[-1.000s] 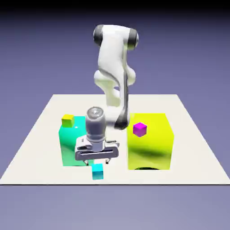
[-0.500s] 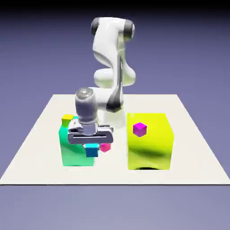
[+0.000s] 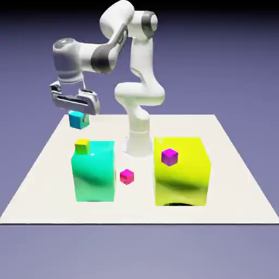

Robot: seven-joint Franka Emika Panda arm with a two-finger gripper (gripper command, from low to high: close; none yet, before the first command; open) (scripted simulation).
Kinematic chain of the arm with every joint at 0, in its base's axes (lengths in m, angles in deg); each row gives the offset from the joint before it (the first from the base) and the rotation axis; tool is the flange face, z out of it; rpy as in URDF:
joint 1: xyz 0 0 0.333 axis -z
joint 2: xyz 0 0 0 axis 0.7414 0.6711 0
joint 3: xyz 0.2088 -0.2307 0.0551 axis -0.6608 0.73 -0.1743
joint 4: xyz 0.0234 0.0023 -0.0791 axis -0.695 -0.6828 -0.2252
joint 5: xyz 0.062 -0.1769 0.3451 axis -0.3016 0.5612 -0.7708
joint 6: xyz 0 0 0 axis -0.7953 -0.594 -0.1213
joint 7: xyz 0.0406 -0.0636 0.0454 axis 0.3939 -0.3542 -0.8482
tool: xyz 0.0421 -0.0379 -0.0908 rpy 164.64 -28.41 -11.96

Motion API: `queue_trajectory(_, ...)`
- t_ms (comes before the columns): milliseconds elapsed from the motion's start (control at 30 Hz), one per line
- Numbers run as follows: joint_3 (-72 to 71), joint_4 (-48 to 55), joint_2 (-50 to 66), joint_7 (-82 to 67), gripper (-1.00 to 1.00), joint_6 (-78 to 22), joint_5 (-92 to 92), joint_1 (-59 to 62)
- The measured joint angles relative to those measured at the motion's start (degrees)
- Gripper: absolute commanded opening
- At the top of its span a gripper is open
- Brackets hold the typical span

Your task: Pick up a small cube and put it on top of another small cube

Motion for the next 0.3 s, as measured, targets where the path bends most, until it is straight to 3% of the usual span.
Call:
queue_trajectory(67, 0.41, -3.61, 1.41, -0.23, -1.0, 4.98, -0.1, 0.08)
queue_trajectory(100, 0.47, -4.19, 1.63, -0.27, 1.0, 5.77, -0.12, 0.1)
queue_trajectory(167, 0.47, -4.19, 1.63, -0.18, 1.0, 5.77, 0.08, 0.1)
queue_trajectory(300, -0.34, 3.03, -1.18, 0.25, 1.0, -4.18, 0.26, -0.07)
